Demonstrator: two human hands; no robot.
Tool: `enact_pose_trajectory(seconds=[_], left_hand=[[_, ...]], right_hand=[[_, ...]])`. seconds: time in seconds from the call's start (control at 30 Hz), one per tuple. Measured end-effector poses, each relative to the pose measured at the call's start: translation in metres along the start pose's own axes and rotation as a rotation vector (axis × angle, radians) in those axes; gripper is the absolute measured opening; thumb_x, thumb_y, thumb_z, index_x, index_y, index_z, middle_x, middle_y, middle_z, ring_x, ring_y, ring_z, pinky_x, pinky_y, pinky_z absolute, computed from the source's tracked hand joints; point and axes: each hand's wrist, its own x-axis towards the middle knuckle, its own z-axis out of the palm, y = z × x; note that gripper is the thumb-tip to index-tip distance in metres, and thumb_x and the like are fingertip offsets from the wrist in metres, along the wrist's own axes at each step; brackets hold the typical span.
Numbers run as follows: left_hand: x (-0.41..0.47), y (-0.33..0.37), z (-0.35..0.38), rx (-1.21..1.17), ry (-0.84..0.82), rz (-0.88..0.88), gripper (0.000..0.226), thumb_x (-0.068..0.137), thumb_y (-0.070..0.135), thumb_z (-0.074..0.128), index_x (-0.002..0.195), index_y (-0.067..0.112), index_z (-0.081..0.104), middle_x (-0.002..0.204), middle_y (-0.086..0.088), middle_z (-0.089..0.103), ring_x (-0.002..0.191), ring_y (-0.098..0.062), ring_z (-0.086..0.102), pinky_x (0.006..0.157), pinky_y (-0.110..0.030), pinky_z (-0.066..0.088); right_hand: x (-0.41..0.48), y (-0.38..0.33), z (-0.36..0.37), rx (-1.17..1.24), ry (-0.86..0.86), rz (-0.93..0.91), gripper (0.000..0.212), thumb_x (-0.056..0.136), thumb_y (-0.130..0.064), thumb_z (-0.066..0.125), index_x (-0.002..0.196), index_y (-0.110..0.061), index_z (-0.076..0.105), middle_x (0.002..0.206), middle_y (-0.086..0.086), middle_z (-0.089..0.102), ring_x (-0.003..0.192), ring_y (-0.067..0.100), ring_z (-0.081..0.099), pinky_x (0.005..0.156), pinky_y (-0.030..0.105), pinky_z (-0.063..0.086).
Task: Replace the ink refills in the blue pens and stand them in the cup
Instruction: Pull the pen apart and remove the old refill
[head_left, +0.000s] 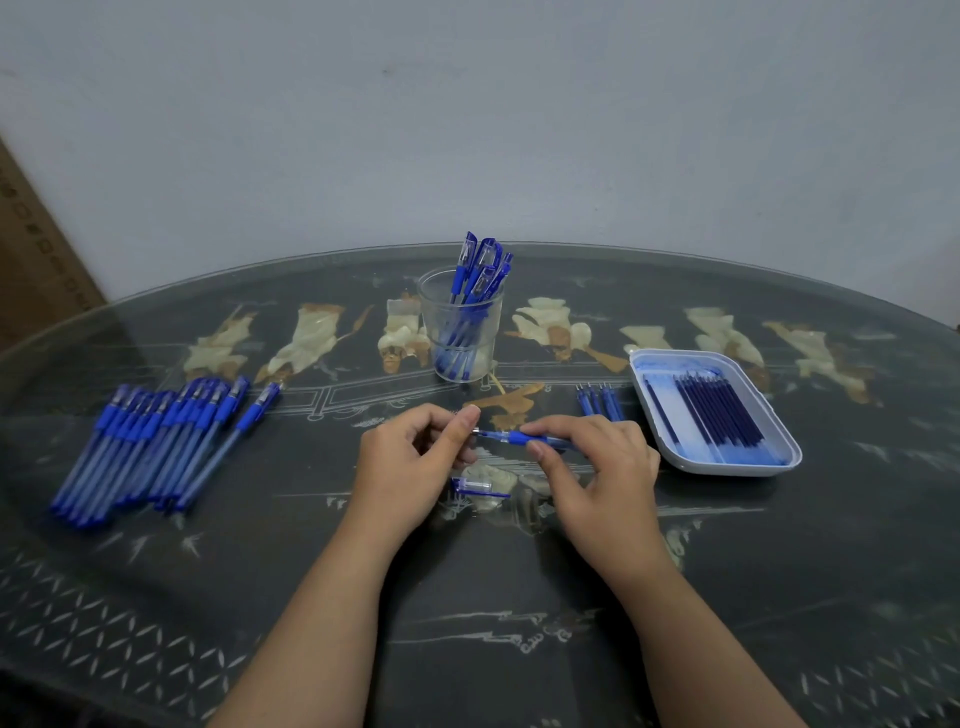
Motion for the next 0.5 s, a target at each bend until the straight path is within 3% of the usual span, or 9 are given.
enact_pose_trajectory(seconds=[0.13,0.27,0.5], left_hand=[[0.0009,-0.0008,-0.0013,-0.033,-0.054,0.001,0.004,0.083,0.021,0.073,0.084,0.017,0.073,0.071,-0.002,0.074,0.067,-0.011,0.068,0.069,-0.018,0.055],[0.0009,0.0014,-0.0058,-0.149,-0.107,-0.004,0.024,0.075,0.010,0.079,0.096,0.019,0.072,0.078,-0.003,0.075,0.076,-0.011,0.069,0.074,-0.018,0.055],[0.0032,-0.0024,-0.0021,-0.119,-0.113,0.001,0.001,0.083,0.012,0.072,0.082,0.013,0.073,0.069,-0.002,0.072,0.067,-0.009,0.065,0.069,-0.018,0.053]], right_hand=[[-0.0004,0.0002,0.0004,-0.001,0.004,-0.008,0.015,0.086,-0.049,0.057,0.098,-0.047,0.065,0.087,-0.025,0.060,0.095,0.003,0.046,0.084,0.032,0.027],[-0.0005,0.0009,0.0005,-0.005,0.017,-0.011,0.020,0.086,-0.055,0.050,0.099,-0.048,0.064,0.085,-0.024,0.059,0.094,0.003,0.046,0.084,0.032,0.028],[-0.0001,0.0000,0.0004,-0.002,0.014,-0.003,0.016,0.086,-0.050,0.056,0.099,-0.047,0.064,0.086,-0.024,0.060,0.094,0.006,0.047,0.085,0.033,0.028]])
